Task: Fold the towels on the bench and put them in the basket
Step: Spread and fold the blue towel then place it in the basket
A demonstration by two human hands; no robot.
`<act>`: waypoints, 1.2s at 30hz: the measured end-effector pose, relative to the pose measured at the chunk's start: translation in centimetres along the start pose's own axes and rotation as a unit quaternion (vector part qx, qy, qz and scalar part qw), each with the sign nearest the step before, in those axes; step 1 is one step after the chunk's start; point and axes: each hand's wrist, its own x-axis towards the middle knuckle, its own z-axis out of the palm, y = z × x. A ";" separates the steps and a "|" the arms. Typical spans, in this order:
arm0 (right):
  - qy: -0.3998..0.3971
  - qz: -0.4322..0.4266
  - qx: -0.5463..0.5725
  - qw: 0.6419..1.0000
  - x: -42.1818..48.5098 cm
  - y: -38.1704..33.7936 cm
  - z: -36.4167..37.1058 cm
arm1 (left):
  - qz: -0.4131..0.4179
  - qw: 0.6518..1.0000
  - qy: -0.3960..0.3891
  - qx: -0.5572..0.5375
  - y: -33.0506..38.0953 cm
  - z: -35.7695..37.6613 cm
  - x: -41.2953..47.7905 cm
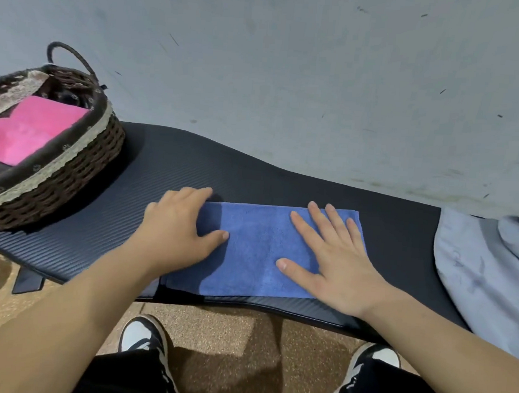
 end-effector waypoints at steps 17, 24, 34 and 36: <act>0.046 0.081 0.127 0.987 0.3 0.8 -3.5 | -0.167 0.870 -0.138 -0.442 -0.9 -5.1 -1.3; 0.014 0.065 0.311 0.948 0.3 -0.8 -3.5 | -0.154 0.851 -0.044 -0.500 1.1 -6.3 -2.9; -0.026 0.154 0.439 0.885 0.1 1.8 -4.0 | -0.079 0.879 -0.086 -0.463 13.1 -0.2 -0.3; -0.015 0.191 0.497 0.846 0.1 2.4 -4.4 | -0.081 0.880 -0.099 -0.457 14.3 0.8 0.0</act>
